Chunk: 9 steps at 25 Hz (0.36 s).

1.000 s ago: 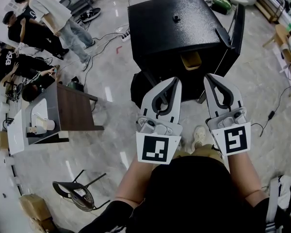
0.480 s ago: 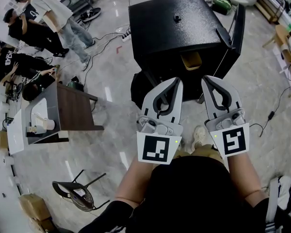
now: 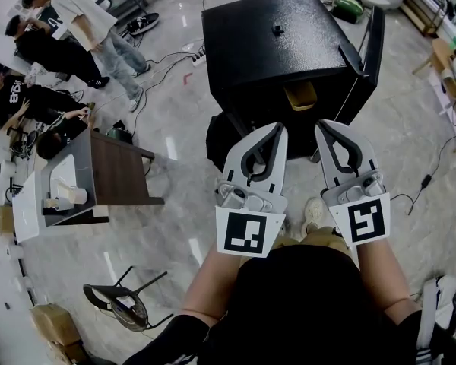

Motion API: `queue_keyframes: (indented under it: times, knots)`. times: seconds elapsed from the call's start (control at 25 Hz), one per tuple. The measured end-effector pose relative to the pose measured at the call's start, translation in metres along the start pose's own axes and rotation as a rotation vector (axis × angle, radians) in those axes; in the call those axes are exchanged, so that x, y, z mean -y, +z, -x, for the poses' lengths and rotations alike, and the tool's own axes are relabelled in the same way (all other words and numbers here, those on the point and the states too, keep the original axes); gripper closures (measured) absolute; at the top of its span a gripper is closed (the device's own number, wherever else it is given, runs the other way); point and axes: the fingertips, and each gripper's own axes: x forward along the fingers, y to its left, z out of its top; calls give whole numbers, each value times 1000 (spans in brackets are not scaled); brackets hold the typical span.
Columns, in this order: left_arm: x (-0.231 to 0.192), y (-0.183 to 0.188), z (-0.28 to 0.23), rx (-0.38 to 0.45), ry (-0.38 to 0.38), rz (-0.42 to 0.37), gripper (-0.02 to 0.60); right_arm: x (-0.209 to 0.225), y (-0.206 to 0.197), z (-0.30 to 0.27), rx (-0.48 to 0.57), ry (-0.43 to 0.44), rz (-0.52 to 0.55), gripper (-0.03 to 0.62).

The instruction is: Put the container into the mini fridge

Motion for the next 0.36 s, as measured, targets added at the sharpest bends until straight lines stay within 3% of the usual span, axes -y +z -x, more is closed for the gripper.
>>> queue_keyframes:
  times: [0.36]
  knots:
    - [1,-2,-3,-1,-4,-3,558,2,-2,-1,-3,-6,-4,559]
